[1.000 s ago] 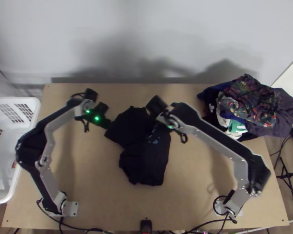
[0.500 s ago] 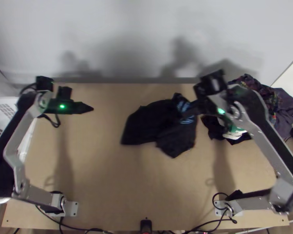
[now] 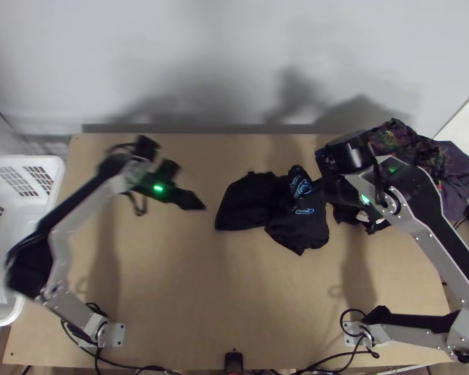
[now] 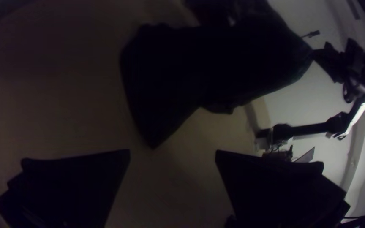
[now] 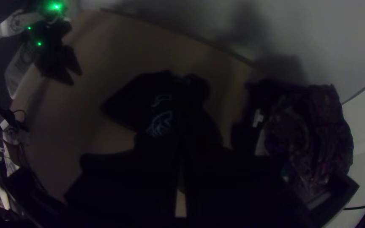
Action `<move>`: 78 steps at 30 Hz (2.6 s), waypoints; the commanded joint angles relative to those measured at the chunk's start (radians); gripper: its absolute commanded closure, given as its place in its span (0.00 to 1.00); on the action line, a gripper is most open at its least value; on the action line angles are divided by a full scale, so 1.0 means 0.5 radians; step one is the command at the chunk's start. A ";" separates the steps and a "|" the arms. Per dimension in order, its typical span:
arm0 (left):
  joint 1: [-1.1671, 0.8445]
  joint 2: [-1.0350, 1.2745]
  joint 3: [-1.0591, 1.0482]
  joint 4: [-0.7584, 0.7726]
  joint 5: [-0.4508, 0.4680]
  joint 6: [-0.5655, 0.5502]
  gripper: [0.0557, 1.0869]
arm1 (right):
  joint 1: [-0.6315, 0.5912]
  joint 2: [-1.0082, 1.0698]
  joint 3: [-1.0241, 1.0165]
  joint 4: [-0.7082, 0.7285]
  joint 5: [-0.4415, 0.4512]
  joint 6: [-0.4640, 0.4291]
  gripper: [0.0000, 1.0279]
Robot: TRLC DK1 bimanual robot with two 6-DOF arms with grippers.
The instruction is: Fold the t-shirt
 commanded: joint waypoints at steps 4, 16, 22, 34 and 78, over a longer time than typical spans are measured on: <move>-0.581 0.582 0.296 -0.037 -0.316 -0.018 0.04 | 0.017 -0.017 -0.012 0.023 -0.001 -0.001 0.97; -0.709 0.775 0.440 -0.013 -0.706 -0.018 0.05 | -0.029 -0.085 -0.048 -0.002 -0.004 -0.004 0.97; -0.611 0.708 0.578 -0.120 -0.620 -0.039 0.05 | -0.029 -0.094 -0.054 -0.005 -0.004 -0.007 0.97; -0.412 0.702 0.805 -0.436 0.025 0.053 0.08 | -0.026 -0.109 -0.088 -0.005 -0.004 -0.004 0.97; -0.737 0.830 0.541 0.325 -1.058 0.289 0.76 | -0.039 -0.146 -0.128 -0.036 -0.004 -0.010 0.97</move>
